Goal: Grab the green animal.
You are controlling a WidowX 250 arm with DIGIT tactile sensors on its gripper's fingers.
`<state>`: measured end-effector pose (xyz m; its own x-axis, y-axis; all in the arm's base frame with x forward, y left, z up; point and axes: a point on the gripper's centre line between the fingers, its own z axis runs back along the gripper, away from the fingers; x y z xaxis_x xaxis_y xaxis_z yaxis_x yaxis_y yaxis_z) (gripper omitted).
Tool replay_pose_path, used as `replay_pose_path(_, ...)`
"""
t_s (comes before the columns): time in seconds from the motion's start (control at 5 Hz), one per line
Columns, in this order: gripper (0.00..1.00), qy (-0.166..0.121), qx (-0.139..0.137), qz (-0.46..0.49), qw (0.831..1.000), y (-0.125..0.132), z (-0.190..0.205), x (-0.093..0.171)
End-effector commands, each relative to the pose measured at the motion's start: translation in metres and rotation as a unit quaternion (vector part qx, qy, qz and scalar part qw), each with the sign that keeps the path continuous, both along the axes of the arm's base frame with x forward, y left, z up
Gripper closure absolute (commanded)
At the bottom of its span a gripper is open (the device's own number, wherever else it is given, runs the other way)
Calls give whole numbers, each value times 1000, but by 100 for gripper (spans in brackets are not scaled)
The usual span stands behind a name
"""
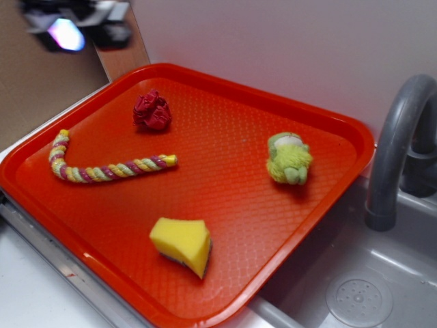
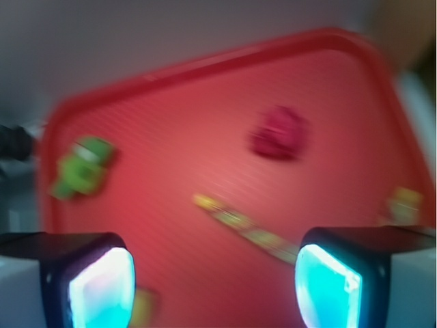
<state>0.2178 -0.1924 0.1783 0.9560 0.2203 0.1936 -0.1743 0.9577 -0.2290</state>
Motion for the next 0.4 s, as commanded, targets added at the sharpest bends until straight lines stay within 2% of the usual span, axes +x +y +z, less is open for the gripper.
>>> replay_pose_path(0.0,0,9,-103,6,995,-73,-17,60)
replay_pose_path(0.2,0,33,-114,-2,993,-102,-40,72)
